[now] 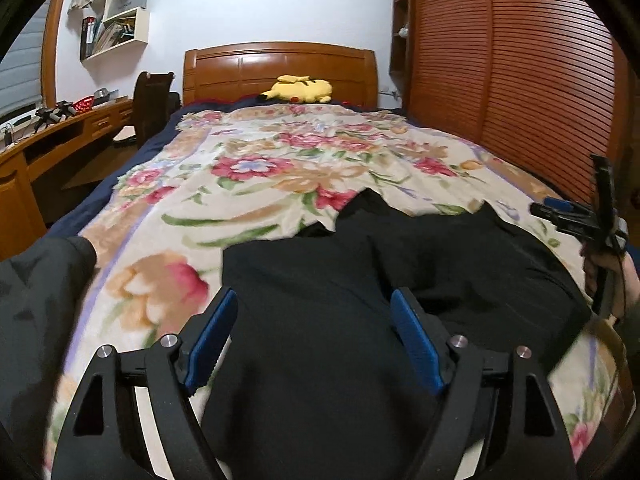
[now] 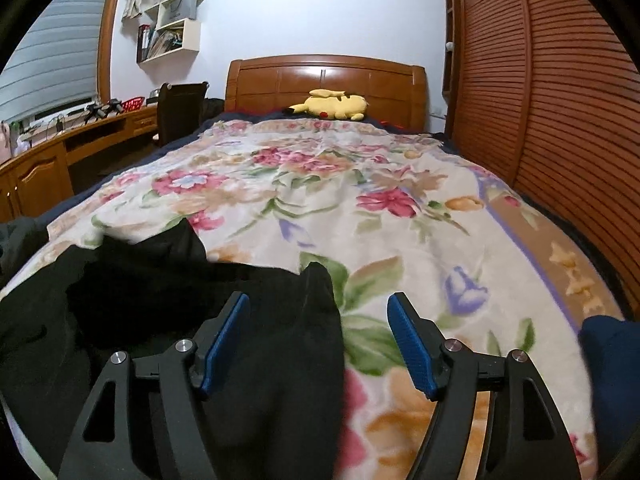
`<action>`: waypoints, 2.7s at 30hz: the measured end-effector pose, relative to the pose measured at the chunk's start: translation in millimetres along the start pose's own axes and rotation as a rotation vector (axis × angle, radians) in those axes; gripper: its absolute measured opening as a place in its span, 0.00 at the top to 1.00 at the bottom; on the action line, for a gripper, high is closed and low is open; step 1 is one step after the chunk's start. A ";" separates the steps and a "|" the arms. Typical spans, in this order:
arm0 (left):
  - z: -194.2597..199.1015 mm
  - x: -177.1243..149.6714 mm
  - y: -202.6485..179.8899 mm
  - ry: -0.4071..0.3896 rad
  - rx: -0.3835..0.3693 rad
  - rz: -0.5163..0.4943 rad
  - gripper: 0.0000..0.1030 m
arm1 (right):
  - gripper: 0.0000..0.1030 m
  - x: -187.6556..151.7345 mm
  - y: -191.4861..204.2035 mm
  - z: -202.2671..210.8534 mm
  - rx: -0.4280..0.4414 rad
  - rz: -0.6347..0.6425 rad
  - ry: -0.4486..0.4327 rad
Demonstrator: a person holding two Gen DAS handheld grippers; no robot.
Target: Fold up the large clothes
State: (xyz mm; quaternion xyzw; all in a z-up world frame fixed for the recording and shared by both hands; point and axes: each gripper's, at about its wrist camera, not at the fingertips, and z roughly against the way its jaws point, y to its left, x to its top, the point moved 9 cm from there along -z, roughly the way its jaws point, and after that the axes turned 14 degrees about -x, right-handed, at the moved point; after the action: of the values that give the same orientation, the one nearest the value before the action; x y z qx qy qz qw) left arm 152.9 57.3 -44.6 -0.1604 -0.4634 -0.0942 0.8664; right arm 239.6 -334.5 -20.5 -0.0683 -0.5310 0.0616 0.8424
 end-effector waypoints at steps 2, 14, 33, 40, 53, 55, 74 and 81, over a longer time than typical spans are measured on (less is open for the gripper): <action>-1.9 -9.8 -9.8 0.021 -0.008 -0.011 0.23 | 0.29 -5.2 -0.9 -2.4 -0.008 0.015 0.025; -11.0 -39.3 -25.9 0.060 -0.019 -0.024 0.23 | 0.29 -10.7 13.1 -52.7 0.036 0.071 0.207; -20.9 -46.9 -25.0 0.074 -0.026 -0.030 0.23 | 0.97 8.7 -0.3 -84.4 -0.104 0.131 0.149; -19.9 -50.6 -24.2 0.079 -0.032 -0.013 0.23 | 0.97 -1.3 -11.3 -91.5 -0.181 0.101 0.232; -12.7 -49.7 -22.6 0.067 -0.038 -0.025 0.23 | 0.35 -19.6 26.3 32.6 0.013 0.125 0.118; -11.2 -51.0 -20.7 0.068 -0.034 -0.023 0.23 | 0.35 -32.4 28.4 50.2 0.041 0.120 0.112; 21.1 -64.4 12.9 0.059 0.052 -0.004 0.23 | 0.16 -82.7 3.1 86.6 0.083 0.015 0.179; 27.6 -78.1 44.7 0.086 0.084 0.073 0.23 | 0.16 -89.8 6.9 74.8 0.126 -0.022 0.225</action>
State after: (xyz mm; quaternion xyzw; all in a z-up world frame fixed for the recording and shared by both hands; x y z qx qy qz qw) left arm 102.3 110.1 -103.9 -0.1365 -0.4233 -0.0498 0.8943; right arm 133.3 -339.9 -69.4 -0.0158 -0.4290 0.0774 0.8999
